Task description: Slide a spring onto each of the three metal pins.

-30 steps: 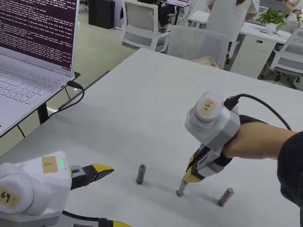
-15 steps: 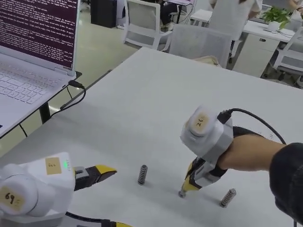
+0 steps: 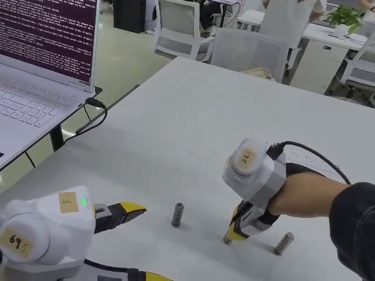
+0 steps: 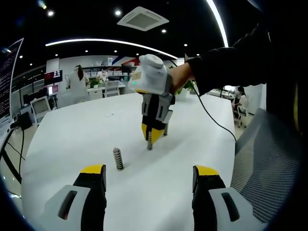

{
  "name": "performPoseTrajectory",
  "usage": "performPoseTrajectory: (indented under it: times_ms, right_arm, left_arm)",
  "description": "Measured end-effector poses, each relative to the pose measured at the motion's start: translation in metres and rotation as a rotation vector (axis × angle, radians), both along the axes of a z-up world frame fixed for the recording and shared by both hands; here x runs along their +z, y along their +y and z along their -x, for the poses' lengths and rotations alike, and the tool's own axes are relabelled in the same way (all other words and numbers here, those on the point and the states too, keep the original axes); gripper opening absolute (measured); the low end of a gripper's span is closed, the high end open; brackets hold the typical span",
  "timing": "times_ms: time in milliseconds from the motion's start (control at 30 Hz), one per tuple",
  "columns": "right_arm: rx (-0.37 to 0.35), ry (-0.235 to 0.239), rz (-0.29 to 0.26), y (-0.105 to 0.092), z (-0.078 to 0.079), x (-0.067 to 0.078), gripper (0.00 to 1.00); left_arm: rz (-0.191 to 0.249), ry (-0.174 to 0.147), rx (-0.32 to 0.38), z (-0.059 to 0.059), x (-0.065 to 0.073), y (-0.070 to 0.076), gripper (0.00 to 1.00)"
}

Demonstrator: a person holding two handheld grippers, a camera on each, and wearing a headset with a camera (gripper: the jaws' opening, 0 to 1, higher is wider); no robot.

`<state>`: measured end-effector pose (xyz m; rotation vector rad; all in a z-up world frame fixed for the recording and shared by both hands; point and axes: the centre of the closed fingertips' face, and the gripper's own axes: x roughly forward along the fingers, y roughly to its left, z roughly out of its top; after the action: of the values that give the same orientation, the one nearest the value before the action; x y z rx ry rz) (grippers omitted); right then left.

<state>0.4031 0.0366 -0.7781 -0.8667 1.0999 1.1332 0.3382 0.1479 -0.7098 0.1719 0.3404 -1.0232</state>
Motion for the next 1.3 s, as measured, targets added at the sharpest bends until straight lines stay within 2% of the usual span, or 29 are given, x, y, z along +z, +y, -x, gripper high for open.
performPoseTrajectory:
  times_ms: [667, 867, 1300]
  right_arm:
    - [0.013, -0.008, -0.014, -0.001, 0.001, -0.002, 0.1]
    - [0.004, -0.023, -0.031, -0.004, 0.0, -0.002, 0.21]
    - [-0.074, -0.075, -0.143, -0.011, 0.0, 0.011, 0.45]
  left_arm:
    - [-0.001, 0.0, -0.005, 0.0, 0.001, -0.003, 0.7]
    - [-0.001, 0.002, -0.005, -0.001, 0.0, -0.004, 0.7]
    - [-0.006, -0.005, -0.013, -0.006, 0.003, -0.007, 0.7]
